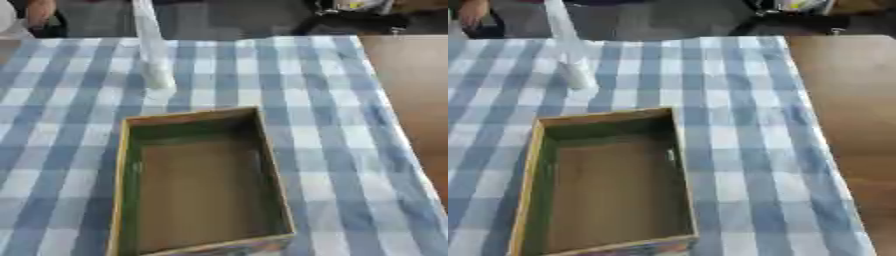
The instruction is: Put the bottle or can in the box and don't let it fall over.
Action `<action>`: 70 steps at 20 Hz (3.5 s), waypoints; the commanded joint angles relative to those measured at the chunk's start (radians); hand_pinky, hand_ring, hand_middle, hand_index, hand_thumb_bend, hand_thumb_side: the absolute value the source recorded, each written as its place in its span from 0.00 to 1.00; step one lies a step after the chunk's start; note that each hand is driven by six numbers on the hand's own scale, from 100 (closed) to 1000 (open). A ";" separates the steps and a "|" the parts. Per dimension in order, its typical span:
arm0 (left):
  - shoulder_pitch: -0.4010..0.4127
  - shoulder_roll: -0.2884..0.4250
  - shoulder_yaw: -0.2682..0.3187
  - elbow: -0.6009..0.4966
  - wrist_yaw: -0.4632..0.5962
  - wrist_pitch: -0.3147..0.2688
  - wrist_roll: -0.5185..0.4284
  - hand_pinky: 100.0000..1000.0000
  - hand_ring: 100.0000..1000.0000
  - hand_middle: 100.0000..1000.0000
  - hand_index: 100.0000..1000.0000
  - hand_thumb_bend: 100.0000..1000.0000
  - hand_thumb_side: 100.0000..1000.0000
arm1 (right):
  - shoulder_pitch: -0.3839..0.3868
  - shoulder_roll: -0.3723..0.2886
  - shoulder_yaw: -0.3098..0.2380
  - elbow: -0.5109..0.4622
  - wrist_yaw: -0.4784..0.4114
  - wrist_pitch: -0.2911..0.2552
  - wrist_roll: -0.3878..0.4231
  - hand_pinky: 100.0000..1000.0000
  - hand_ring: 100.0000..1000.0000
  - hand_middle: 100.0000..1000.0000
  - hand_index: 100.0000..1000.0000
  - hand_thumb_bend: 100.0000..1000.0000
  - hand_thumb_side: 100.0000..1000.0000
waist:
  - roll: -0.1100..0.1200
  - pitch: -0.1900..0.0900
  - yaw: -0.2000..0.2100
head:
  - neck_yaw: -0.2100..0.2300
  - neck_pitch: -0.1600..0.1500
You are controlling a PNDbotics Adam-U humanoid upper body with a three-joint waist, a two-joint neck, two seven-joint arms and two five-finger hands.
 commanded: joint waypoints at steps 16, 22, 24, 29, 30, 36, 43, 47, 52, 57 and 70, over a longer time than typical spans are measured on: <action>-0.100 0.172 -0.073 0.071 -0.032 0.004 -0.065 1.00 0.86 0.97 1.00 0.13 0.65 | 0.005 -0.035 0.004 -0.024 0.005 -0.003 0.009 0.83 0.98 1.00 1.00 0.00 0.57 | 0.001 -0.023 -0.010 | -0.008 0.006; -0.230 0.325 -0.134 0.217 -0.041 -0.018 -0.133 1.00 0.86 0.98 1.00 0.17 0.58 | 0.006 -0.033 0.009 -0.022 0.000 -0.004 0.012 0.83 0.98 1.00 1.00 0.00 0.57 | -0.007 -0.027 -0.012 | 0.000 0.020; -0.275 0.374 -0.157 0.270 -0.039 -0.014 -0.157 1.00 0.87 0.98 1.00 0.18 0.56 | 0.004 -0.032 0.012 -0.021 -0.002 -0.004 0.015 0.83 0.98 1.00 1.00 0.00 0.57 | -0.010 -0.027 -0.014 | 0.011 0.023; -0.394 0.404 -0.216 0.401 -0.063 0.000 -0.229 1.00 0.86 0.97 1.00 0.19 0.54 | 0.002 -0.032 0.017 -0.017 -0.006 -0.002 0.023 0.83 0.98 1.00 1.00 0.00 0.57 | -0.013 -0.030 -0.015 | 0.030 0.019; -0.415 0.404 -0.227 0.429 -0.070 -0.006 -0.242 1.00 0.86 0.97 1.00 0.19 0.53 | 0.002 -0.032 0.018 -0.017 -0.006 -0.002 0.024 0.83 0.98 1.00 1.00 0.00 0.57 | -0.013 -0.031 -0.015 | 0.031 0.018; -0.529 0.387 -0.278 0.572 -0.101 -0.037 -0.307 1.00 0.87 0.98 1.00 0.27 0.51 | 0.000 -0.034 0.024 -0.013 -0.010 -0.001 0.031 0.83 0.98 1.00 1.00 0.00 0.57 | -0.014 -0.037 -0.018 | 0.040 0.013; -0.619 0.356 -0.305 0.664 -0.133 -0.030 -0.356 1.00 0.88 1.00 1.00 0.33 0.48 | 0.002 -0.035 0.027 -0.011 -0.012 -0.001 0.034 0.83 0.98 1.00 1.00 0.00 0.57 | -0.016 -0.041 -0.024 | 0.050 0.008; -0.652 0.339 -0.313 0.699 -0.164 -0.031 -0.380 1.00 0.90 1.00 1.00 0.35 0.47 | 0.003 -0.034 0.029 -0.011 -0.013 -0.001 0.036 0.83 0.98 1.00 1.00 0.00 0.57 | -0.017 -0.042 -0.028 | 0.053 0.003; -0.689 0.324 -0.316 0.736 -0.205 -0.023 -0.382 1.00 0.91 1.00 1.00 0.36 0.46 | 0.001 -0.033 0.031 -0.009 -0.012 0.000 0.038 0.83 0.98 1.00 1.00 0.00 0.57 | -0.017 -0.041 -0.030 | 0.057 -0.007; -0.736 0.312 -0.326 0.776 -0.245 -0.016 -0.377 1.00 0.90 1.00 1.00 0.37 0.48 | -0.001 -0.032 0.035 -0.008 -0.011 0.001 0.042 0.83 0.98 1.00 1.00 0.00 0.57 | -0.016 -0.039 -0.038 | 0.063 -0.021; -0.823 0.270 -0.330 0.867 -0.327 -0.014 -0.357 1.00 0.90 0.99 1.00 0.39 0.47 | -0.010 -0.026 0.043 -0.008 -0.008 0.000 0.050 0.83 0.98 1.00 1.00 0.00 0.58 | -0.019 -0.024 -0.060 | 0.080 -0.049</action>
